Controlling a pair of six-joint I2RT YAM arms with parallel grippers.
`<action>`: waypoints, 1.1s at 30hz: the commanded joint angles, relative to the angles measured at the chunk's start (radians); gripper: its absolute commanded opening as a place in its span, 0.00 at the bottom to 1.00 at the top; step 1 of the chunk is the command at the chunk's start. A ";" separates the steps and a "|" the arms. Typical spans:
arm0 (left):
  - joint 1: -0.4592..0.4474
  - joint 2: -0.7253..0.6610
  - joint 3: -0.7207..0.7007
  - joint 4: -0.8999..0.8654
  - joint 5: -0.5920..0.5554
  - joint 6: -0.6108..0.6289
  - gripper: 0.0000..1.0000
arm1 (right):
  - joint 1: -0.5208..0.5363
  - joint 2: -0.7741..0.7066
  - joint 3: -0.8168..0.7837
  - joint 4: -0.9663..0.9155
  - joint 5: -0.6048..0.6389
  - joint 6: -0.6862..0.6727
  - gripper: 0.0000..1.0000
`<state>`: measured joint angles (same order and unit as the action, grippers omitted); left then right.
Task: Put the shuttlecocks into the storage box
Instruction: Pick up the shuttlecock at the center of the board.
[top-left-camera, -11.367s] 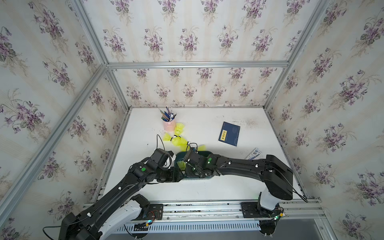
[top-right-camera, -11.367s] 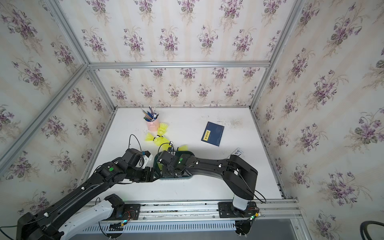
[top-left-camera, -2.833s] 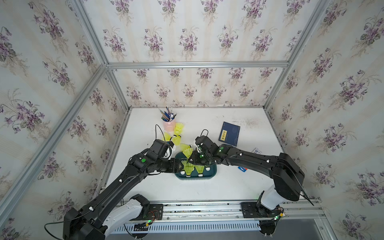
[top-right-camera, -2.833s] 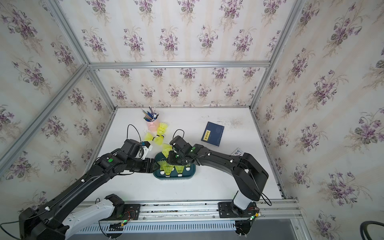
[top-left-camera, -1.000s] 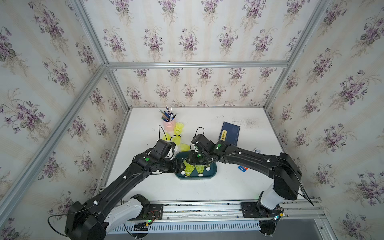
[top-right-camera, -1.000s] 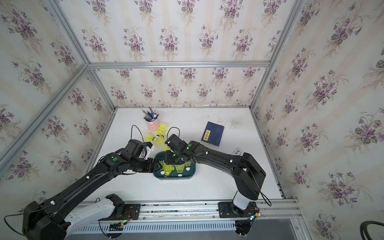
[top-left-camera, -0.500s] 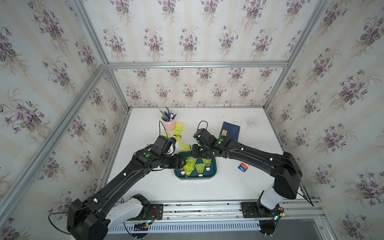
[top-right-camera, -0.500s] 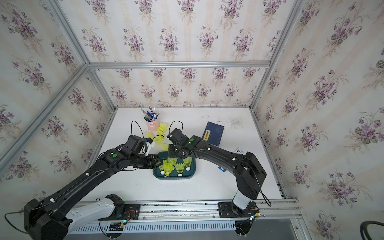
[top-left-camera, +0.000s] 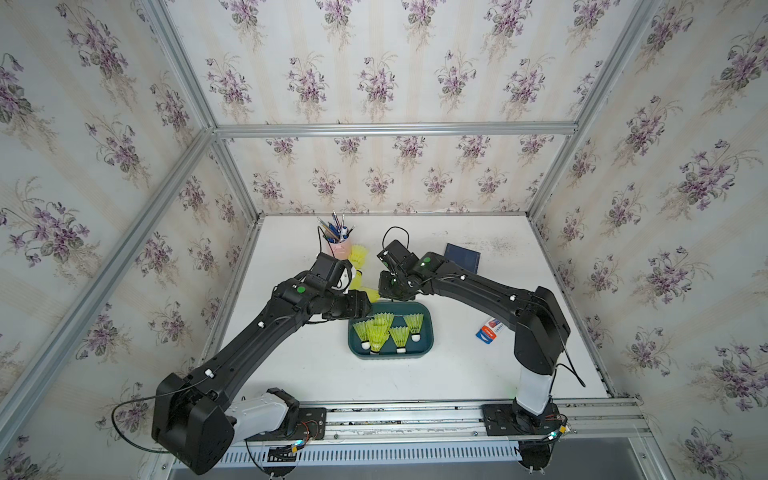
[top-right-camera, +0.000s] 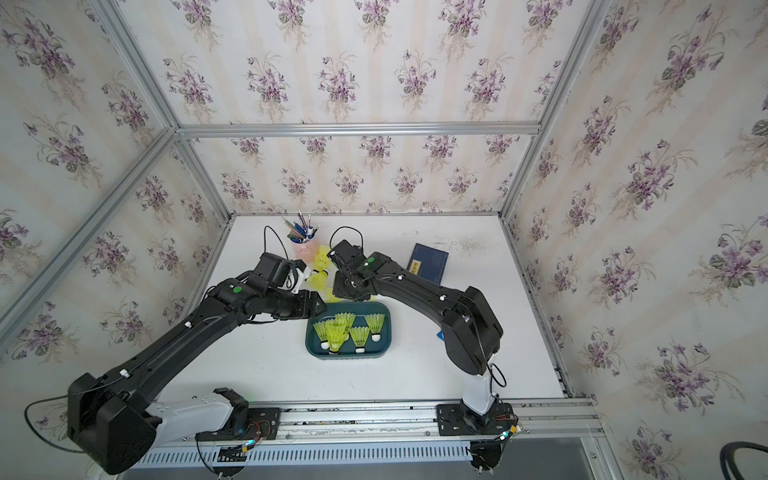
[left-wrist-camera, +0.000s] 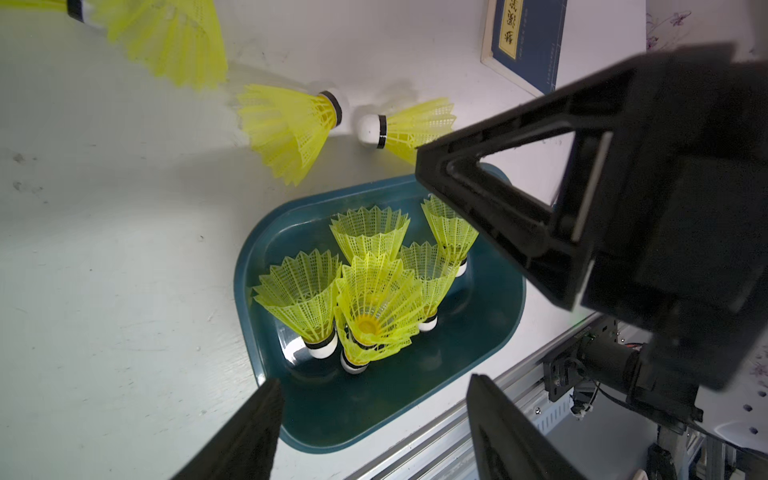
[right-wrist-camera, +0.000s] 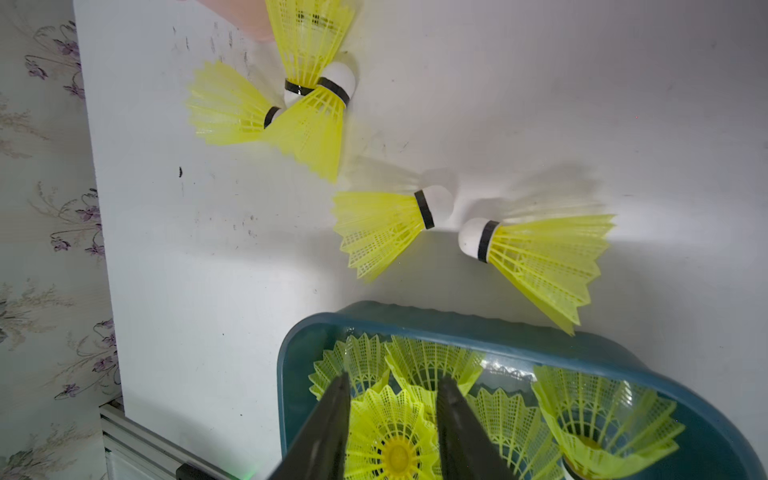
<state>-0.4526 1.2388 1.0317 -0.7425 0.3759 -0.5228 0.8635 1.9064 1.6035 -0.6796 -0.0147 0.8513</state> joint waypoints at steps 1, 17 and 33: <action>0.036 0.023 0.013 0.017 0.029 0.032 0.73 | -0.018 0.049 0.046 -0.042 -0.012 0.012 0.38; 0.190 0.098 0.024 0.062 0.077 -0.011 0.73 | -0.169 0.111 0.080 0.102 -0.219 -0.906 0.41; 0.202 0.166 0.016 0.156 0.150 -0.100 0.73 | -0.213 0.188 0.037 0.164 -0.414 -1.593 0.37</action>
<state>-0.2501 1.4006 1.0462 -0.6220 0.5041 -0.5953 0.6506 2.0830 1.6394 -0.5331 -0.3340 -0.5911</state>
